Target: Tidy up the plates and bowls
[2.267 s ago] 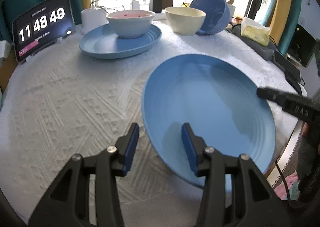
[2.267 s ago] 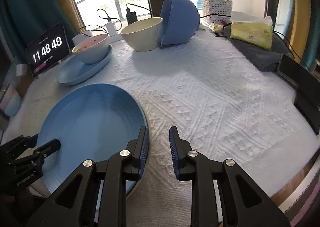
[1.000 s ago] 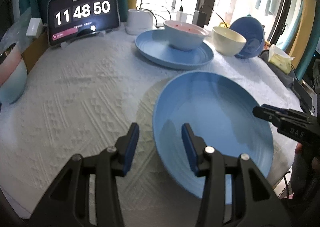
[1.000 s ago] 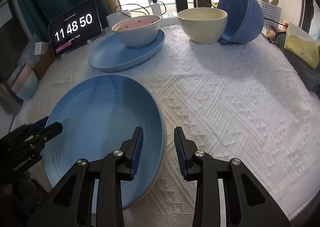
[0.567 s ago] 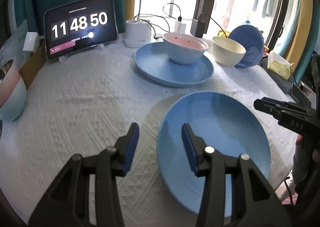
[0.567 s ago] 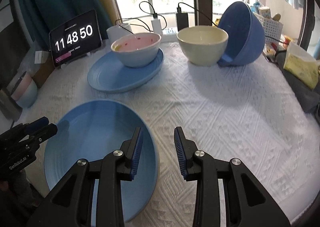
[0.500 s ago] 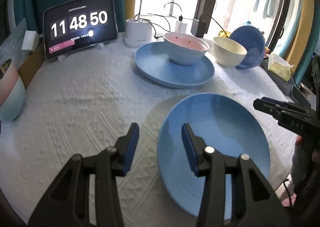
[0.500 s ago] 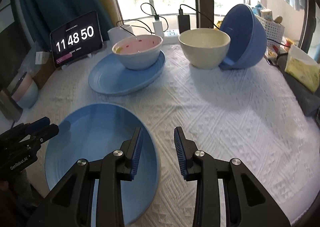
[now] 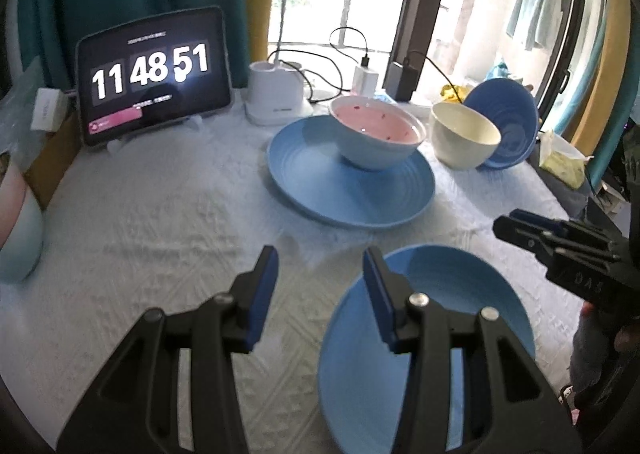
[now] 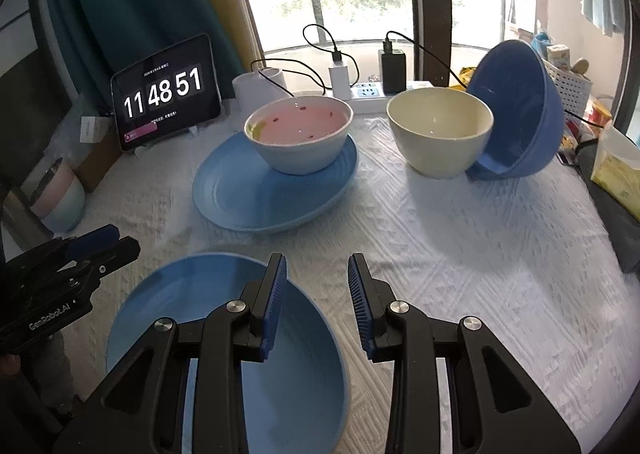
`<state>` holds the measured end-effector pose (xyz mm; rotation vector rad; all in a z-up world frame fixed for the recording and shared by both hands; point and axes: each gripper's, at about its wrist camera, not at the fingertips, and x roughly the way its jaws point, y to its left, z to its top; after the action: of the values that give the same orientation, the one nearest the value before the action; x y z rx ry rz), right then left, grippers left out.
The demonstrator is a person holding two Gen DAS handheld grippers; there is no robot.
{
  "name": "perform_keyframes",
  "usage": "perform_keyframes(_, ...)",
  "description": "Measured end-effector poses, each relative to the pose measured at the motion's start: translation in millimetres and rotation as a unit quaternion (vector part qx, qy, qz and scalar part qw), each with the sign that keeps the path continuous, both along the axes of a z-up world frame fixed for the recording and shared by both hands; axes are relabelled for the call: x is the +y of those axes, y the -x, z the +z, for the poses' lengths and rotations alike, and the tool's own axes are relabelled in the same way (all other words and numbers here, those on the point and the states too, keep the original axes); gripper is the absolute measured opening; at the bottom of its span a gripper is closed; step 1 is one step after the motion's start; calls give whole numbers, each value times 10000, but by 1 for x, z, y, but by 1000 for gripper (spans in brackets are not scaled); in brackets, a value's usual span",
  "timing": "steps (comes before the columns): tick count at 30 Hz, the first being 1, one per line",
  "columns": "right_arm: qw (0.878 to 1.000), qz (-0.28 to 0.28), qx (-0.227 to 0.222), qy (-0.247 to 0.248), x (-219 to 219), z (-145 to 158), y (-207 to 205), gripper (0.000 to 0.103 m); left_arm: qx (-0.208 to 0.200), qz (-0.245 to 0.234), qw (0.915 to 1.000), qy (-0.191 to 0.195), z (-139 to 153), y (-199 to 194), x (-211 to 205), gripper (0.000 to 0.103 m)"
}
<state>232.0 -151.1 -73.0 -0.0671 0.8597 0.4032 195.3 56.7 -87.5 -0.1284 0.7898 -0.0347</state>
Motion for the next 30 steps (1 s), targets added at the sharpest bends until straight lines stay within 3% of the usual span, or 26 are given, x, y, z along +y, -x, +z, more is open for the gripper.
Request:
perform_keyframes(16, 10000, 64, -47, -30, 18, 1, -29, 34, -10, -60, 10000, 68, -2, -33, 5, 46)
perform_keyframes(20, 10000, 16, -72, 39, 19, -1, -39, 34, -69, 26, 9999, -143, -7, -46, 8, 46)
perform_keyframes(30, 9997, -228, -2, 120, 6, -12, -72, 34, 95, 142, 9998, 114, -21, -81, 26, 46)
